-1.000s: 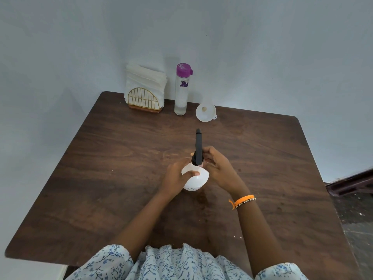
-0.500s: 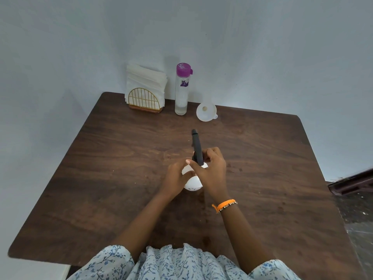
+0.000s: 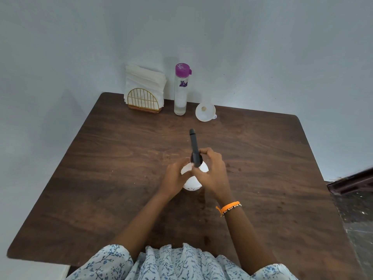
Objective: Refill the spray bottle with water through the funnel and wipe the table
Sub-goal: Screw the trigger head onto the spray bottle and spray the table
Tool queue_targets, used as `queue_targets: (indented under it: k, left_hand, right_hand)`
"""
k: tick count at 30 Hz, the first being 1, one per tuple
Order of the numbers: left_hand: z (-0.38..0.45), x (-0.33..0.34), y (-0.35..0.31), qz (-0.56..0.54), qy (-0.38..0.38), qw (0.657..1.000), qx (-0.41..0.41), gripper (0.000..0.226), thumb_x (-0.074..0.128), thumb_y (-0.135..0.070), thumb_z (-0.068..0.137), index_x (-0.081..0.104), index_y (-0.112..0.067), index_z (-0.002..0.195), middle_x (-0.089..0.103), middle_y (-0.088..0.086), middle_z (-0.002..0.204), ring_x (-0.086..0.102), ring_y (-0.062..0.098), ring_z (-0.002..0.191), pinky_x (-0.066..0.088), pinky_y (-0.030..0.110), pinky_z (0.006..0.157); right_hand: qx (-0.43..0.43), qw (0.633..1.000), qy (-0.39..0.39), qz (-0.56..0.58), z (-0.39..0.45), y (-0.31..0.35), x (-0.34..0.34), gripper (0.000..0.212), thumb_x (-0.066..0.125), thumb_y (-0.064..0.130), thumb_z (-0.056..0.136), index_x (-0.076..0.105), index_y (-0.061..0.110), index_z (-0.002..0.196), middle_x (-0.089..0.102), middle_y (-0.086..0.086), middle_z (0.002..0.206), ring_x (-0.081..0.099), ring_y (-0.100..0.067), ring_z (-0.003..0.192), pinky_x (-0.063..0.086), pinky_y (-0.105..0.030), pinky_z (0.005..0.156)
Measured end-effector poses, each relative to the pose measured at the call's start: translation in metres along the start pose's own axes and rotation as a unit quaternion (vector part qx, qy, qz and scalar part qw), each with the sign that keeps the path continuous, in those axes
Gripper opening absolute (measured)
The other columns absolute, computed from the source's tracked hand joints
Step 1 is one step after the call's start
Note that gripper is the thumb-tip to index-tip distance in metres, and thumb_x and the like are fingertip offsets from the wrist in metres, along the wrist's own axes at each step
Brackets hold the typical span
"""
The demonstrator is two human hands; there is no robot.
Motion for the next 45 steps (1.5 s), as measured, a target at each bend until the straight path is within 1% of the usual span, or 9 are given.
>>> queue_targets:
  k: [4, 9, 15, 18, 26, 31, 35, 41, 45]
  left_hand:
    - [0.000, 0.000, 0.001, 0.003, 0.001, 1.000, 0.003, 0.018, 0.059, -0.017, 0.084, 0.067, -0.021, 0.100, 0.066, -0.011, 0.096, 0.060, 0.000, 0.088, 0.043, 0.007, 0.074]
    - [0.002, 0.001, 0.004, 0.013, -0.011, 1.000, 0.014, 0.026, 0.061, -0.013, 0.082, 0.065, -0.017, 0.108, 0.065, -0.011, 0.104, 0.058, 0.001, 0.097, 0.041, 0.009, 0.082]
    - [0.002, 0.000, 0.004, 0.024, -0.009, 1.000, 0.011, 0.037, 0.063, -0.039, 0.074, 0.066, -0.019, 0.104, 0.064, -0.010, 0.098, 0.056, -0.001, 0.089, 0.037, 0.001, 0.072]
    - [0.001, 0.000, 0.005, 0.016, -0.010, 1.000, -0.021, 0.029, 0.069, -0.022, 0.080, 0.066, -0.018, 0.109, 0.060, -0.008, 0.102, 0.052, 0.004, 0.090, 0.038, -0.002, 0.066]
    - [0.001, 0.001, 0.007, 0.021, -0.013, 0.999, -0.037, 0.036, 0.064, -0.022, 0.083, 0.062, -0.014, 0.118, 0.051, -0.012, 0.107, 0.047, 0.004, 0.097, 0.035, -0.004, 0.068]
    - [-0.001, 0.001, 0.009, 0.031, -0.009, 0.999, -0.015, 0.028, 0.059, -0.019, 0.088, 0.064, -0.015, 0.115, 0.059, -0.006, 0.109, 0.052, 0.007, 0.101, 0.037, 0.012, 0.077]
    - [-0.002, 0.002, 0.009, 0.002, -0.010, 0.999, -0.032, 0.026, 0.060, -0.020, 0.083, 0.064, -0.025, 0.109, 0.062, -0.007, 0.102, 0.058, 0.013, 0.093, 0.045, 0.029, 0.078]
    - [-0.001, 0.003, 0.010, -0.052, -0.003, 0.998, -0.040, 0.027, 0.070, -0.017, 0.078, 0.060, -0.027, 0.101, 0.066, -0.005, 0.093, 0.062, 0.010, 0.087, 0.049, 0.017, 0.071]
    - [0.002, 0.003, 0.021, -0.040, 0.009, 0.997, -0.059, 0.051, 0.065, -0.045, 0.068, 0.062, -0.022, 0.113, 0.064, -0.009, 0.111, 0.060, 0.006, 0.101, 0.050, 0.017, 0.078]
  right_hand:
    - [-0.010, 0.996, -0.085, 0.020, 0.001, 0.005, 0.009, 0.029, 0.085, 0.022, 0.061, 0.061, 0.016, 0.076, 0.047, 0.010, 0.089, 0.052, -0.015, 0.088, 0.040, -0.010, 0.076]
    - [-0.063, 0.991, -0.119, -0.024, 0.001, 0.004, 0.004, 0.020, 0.080, 0.013, 0.068, 0.069, 0.012, 0.084, 0.048, 0.015, 0.078, 0.051, -0.007, 0.071, 0.036, -0.005, 0.067]
    - [-0.025, 1.000, 0.017, 0.004, 0.001, -0.004, -0.007, 0.032, 0.069, 0.011, 0.080, 0.062, 0.024, 0.108, 0.060, 0.016, 0.100, 0.050, -0.013, 0.104, 0.039, -0.020, 0.085]
    - [0.023, 0.991, 0.081, 0.104, 0.001, -0.013, -0.013, 0.041, 0.069, 0.012, 0.082, 0.052, 0.029, 0.114, 0.058, 0.010, 0.114, 0.052, -0.012, 0.111, 0.042, -0.024, 0.094]
    - [0.008, 0.987, 0.038, 0.156, -0.003, -0.019, -0.001, 0.023, 0.065, 0.024, 0.080, 0.061, 0.031, 0.100, 0.066, 0.002, 0.105, 0.056, -0.028, 0.110, 0.044, -0.053, 0.094]
    - [0.048, 0.984, -0.056, 0.165, -0.003, -0.016, 0.013, 0.036, 0.082, 0.028, 0.061, 0.064, 0.034, 0.091, 0.066, 0.004, 0.101, 0.056, -0.026, 0.107, 0.048, -0.047, 0.090]
    - [0.028, 0.988, -0.101, 0.112, -0.001, -0.011, 0.014, 0.030, 0.081, 0.024, 0.066, 0.062, 0.040, 0.084, 0.056, 0.019, 0.093, 0.046, -0.013, 0.105, 0.047, -0.036, 0.088]
    - [-0.010, 1.000, -0.002, -0.006, 0.004, -0.017, 0.003, 0.026, 0.066, 0.035, 0.077, 0.068, 0.018, 0.096, 0.061, 0.011, 0.091, 0.035, -0.012, 0.097, 0.040, -0.044, 0.092]
    - [0.025, 0.997, 0.075, 0.006, 0.004, -0.024, -0.001, 0.028, 0.057, 0.043, 0.083, 0.056, 0.040, 0.111, 0.054, -0.002, 0.110, 0.035, -0.015, 0.111, 0.037, -0.035, 0.098]
Point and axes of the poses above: each hand's wrist, its own z-axis towards the middle knuckle, its own x-axis out of the palm, y = z × x, the point moved 3 cm from there along z, towards the middle knuckle
